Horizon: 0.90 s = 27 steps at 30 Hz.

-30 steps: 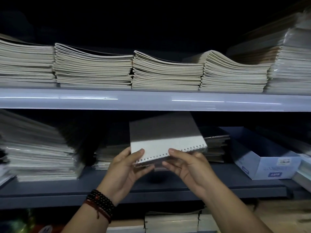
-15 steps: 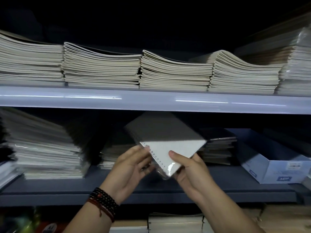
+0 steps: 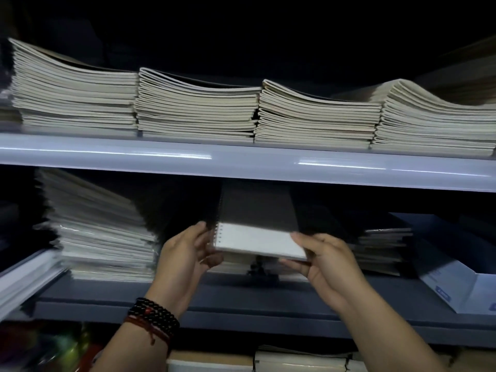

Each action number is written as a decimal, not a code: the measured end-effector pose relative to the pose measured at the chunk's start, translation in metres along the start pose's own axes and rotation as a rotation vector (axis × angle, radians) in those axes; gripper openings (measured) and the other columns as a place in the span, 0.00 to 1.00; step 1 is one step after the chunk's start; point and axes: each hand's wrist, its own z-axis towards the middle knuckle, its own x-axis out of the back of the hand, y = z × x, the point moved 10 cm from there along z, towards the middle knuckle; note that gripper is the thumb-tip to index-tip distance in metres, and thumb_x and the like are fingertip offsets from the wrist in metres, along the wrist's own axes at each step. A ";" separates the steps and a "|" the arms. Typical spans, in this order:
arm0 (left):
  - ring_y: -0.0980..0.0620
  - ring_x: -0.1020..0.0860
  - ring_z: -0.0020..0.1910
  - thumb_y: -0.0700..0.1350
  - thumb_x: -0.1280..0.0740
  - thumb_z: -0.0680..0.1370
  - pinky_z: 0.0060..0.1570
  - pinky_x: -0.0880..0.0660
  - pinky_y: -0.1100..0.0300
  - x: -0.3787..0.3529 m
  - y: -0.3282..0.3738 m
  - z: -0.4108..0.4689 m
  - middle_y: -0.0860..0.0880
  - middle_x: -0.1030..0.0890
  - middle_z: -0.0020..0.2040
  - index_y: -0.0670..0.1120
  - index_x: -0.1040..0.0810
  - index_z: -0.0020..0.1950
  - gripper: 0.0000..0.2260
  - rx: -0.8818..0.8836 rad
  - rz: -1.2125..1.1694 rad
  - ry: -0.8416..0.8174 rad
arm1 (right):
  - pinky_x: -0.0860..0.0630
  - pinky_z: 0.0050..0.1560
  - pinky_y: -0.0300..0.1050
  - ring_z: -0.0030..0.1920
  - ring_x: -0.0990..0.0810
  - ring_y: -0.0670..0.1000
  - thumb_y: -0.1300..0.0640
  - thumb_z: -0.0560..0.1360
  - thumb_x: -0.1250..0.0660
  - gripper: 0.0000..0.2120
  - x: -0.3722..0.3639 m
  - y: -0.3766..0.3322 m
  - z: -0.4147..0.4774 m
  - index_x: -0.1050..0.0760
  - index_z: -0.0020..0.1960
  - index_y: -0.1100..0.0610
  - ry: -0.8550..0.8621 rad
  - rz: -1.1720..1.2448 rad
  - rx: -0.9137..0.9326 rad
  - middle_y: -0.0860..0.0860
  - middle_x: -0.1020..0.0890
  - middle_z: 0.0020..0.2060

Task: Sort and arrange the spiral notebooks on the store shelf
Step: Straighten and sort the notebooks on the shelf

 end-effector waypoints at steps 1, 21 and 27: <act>0.48 0.20 0.36 0.40 0.38 0.83 0.30 0.24 0.60 0.012 0.009 0.002 0.43 0.14 0.44 0.43 0.22 0.47 0.07 -0.063 0.036 0.087 | 0.17 0.35 0.49 0.41 0.15 0.60 0.70 0.77 0.33 0.02 -0.004 -0.005 0.004 0.27 0.47 0.68 0.014 0.032 0.006 0.65 0.21 0.45; 0.47 0.14 0.43 0.34 0.38 0.82 0.35 0.20 0.54 0.051 0.017 0.025 0.45 0.22 0.46 0.44 0.29 0.46 0.07 -0.195 0.337 0.212 | 0.32 0.60 0.40 0.65 0.27 0.57 0.51 0.84 0.41 0.20 -0.068 0.004 0.063 0.31 0.73 0.58 0.198 -0.861 0.130 0.56 0.26 0.69; 0.50 0.19 0.31 0.37 0.34 0.81 0.28 0.26 0.56 0.060 0.014 0.029 0.45 0.23 0.38 0.44 0.29 0.44 0.08 -0.182 0.375 0.250 | 0.29 0.48 0.36 0.56 0.22 0.61 0.66 0.72 0.36 0.21 -0.082 -0.007 0.047 0.25 0.64 0.59 0.144 -1.176 0.538 0.58 0.22 0.54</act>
